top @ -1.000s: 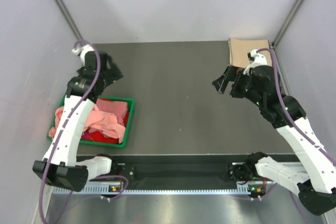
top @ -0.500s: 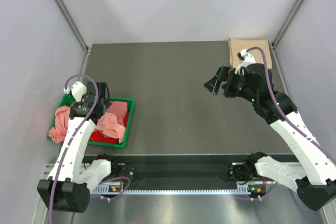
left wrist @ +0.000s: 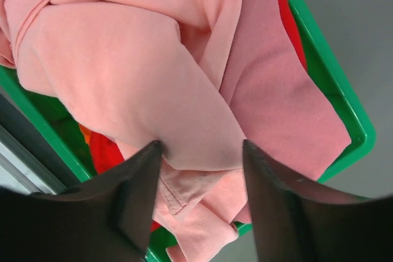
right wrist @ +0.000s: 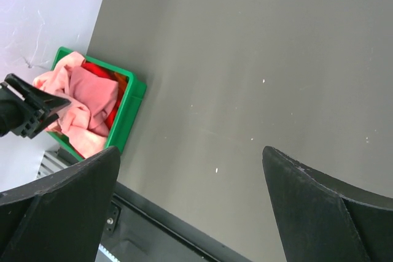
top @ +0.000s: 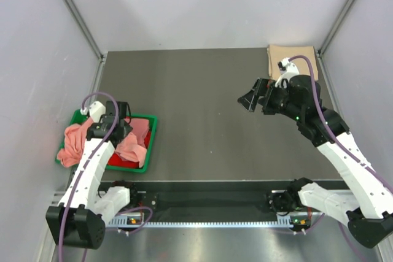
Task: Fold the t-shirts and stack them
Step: Grab the tshirt from the pile
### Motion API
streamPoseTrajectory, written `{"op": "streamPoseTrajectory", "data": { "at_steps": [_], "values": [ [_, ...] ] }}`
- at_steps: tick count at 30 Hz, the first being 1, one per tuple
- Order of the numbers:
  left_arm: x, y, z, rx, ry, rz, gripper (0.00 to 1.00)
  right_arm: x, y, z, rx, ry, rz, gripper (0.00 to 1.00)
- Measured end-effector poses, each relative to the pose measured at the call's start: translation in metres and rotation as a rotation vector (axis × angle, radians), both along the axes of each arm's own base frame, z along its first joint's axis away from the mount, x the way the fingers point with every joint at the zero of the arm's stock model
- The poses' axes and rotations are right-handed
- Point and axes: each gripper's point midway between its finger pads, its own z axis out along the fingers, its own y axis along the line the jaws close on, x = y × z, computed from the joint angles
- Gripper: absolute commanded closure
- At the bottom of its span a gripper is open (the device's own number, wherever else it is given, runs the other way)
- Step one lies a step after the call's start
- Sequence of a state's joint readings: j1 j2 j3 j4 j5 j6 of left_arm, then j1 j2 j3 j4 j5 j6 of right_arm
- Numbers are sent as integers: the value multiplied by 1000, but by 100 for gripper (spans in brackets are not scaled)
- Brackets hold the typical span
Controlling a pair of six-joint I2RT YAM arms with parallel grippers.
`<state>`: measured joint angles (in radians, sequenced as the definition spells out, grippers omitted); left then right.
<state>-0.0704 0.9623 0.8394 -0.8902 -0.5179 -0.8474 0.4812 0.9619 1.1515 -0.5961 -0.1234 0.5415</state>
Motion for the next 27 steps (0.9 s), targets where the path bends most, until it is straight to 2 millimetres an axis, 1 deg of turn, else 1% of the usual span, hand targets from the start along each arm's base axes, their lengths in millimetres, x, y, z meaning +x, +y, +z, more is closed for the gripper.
{"op": "streamPoseTrajectory", "data": {
  "at_steps": [1, 3, 6, 7, 8, 9, 10, 11, 14, 16, 17, 18, 20, 21, 22, 25, 26, 27],
  "values": [
    [0, 0, 0, 2, 3, -8, 36, 0, 0, 1, 1, -2, 0, 0],
    [0, -1, -2, 2, 8, -13, 37, 0, 0, 1, 2, -2, 3, 0],
    [-2, -1, -8, 5, 28, -21, 55, -1, 1, 1, 5, 0, 9, 0],
    [-2, -1, -10, 8, 35, -27, 62, -1, 2, 1, 6, 0, 10, 0],
    [-3, -1, -11, 10, 39, -33, 67, -1, 2, 1, 6, 1, 11, 0],
    [-2, -1, -11, 13, 39, -39, 74, -2, 2, 1, 7, 0, 12, 0],
    [-1, -1, -11, 16, 38, -45, 88, -2, 2, 1, 8, 0, 13, 0],
    [0, -1, -10, 18, 35, -48, 100, -2, 3, 1, 10, 0, 16, 0],
    [0, 1, -5, 31, 29, -53, 100, -2, 3, 2, 13, 0, 17, 0],
    [4, 2, 6, 41, 0, -67, 100, -3, 3, 3, 15, -1, 17, 0],
    [7, 2, 16, 46, -23, -74, 100, -3, 3, 3, 16, -1, 17, 0],
    [12, 2, 31, 51, -58, -83, 100, -3, 3, 3, 19, 0, 16, 0],
    [23, 2, 66, 63, -140, -99, 100, -4, 4, 3, 23, 3, 20, 0],
    [32, 2, 93, 71, -209, -105, 100, -4, 4, 3, 24, 3, 23, 0],
    [36, 2, 113, 78, -250, -111, 100, -5, 5, 4, 27, 5, 31, 0],
    [54, 2, 195, 102, -439, -125, 100, -8, 9, 5, 45, 11, 49, 0],
    [58, 2, 216, 109, -483, -128, 100, -8, 10, 6, 52, 11, 50, 0],
    [64, 1, 241, 112, -540, -131, 100, -8, 10, 7, 58, 11, 51, 0]
  ]
}}
